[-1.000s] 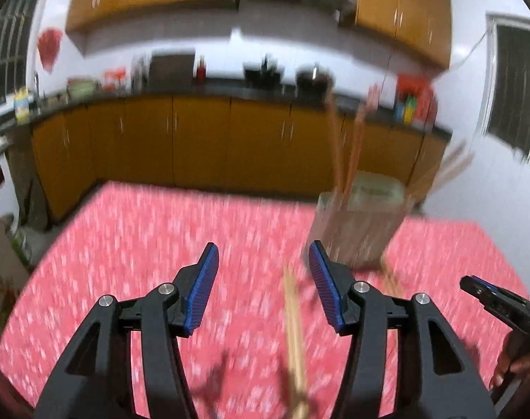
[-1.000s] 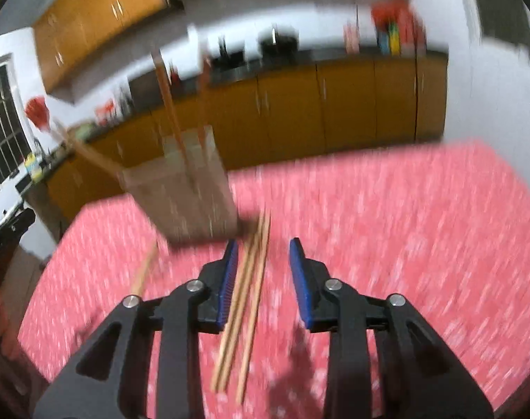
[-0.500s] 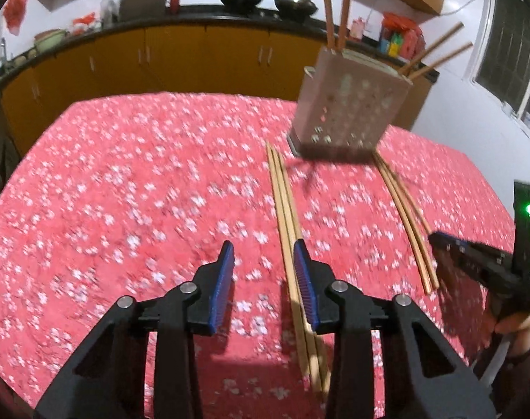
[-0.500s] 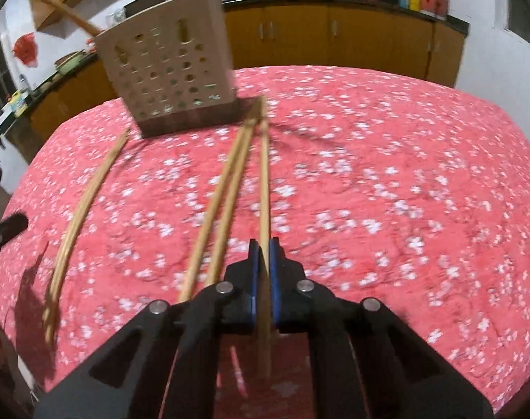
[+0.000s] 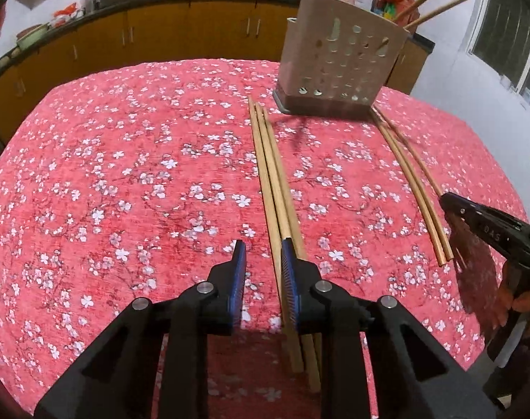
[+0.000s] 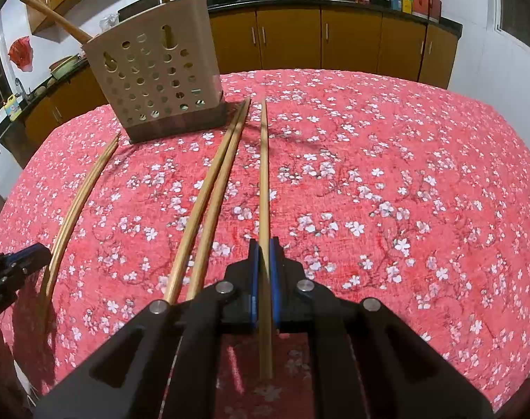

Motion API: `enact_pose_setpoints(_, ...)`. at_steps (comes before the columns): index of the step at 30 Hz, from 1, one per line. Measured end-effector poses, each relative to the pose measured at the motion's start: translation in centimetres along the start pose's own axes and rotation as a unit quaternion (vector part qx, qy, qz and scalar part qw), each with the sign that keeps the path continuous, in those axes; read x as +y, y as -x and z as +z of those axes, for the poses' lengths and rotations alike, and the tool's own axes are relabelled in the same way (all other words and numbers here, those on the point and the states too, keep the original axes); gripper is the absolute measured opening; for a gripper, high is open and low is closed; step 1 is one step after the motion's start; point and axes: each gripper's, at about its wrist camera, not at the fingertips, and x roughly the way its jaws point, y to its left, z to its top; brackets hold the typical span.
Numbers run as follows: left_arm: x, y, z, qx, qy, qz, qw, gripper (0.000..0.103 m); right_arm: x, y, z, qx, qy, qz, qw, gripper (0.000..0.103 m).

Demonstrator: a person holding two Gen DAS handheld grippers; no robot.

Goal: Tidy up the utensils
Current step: 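Lower both tools back to the loose chopsticks and close the right tool on one, then close the left tool on a chopstick while the right tool keeps holding its own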

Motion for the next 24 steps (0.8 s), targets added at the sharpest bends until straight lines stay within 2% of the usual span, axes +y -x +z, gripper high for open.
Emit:
enact_pose_setpoints(5,-0.2,-0.3,0.0,0.004,-0.006,0.010,0.9999,0.022,-0.1,0.2,-0.2,0.000,0.000,-0.001,1.000,0.008)
enact_pose_setpoints(10,-1.4,-0.9,0.3,0.001,-0.036,0.026,0.9990,0.022,0.0,-0.1,0.0,0.004,-0.003,0.003,1.000,0.008)
enact_pose_setpoints(12,-1.5,-1.1,0.4,-0.001,-0.041,0.035,0.9986,0.020,0.1,0.0,-0.2,0.004,-0.002,0.004,1.000,0.009)
enact_pose_setpoints(14,-1.4,-1.4,0.8,-0.003,-0.041,0.047,0.9980,0.012,0.3,0.0,-0.3,0.001,0.007,0.000,1.000,0.009)
enact_pose_setpoints(17,-0.5,-2.0,1.6,-0.003,-0.030,0.060,0.9977,0.008,0.3,-0.2,-0.1,-0.001,0.012,-0.002,1.000,0.008)
enact_pose_setpoints(24,2.7,-3.4,4.2,-0.011,0.021,0.080,0.9965,0.008,-0.6,-2.0,2.2,-0.007,0.001,-0.008,1.000,0.008)
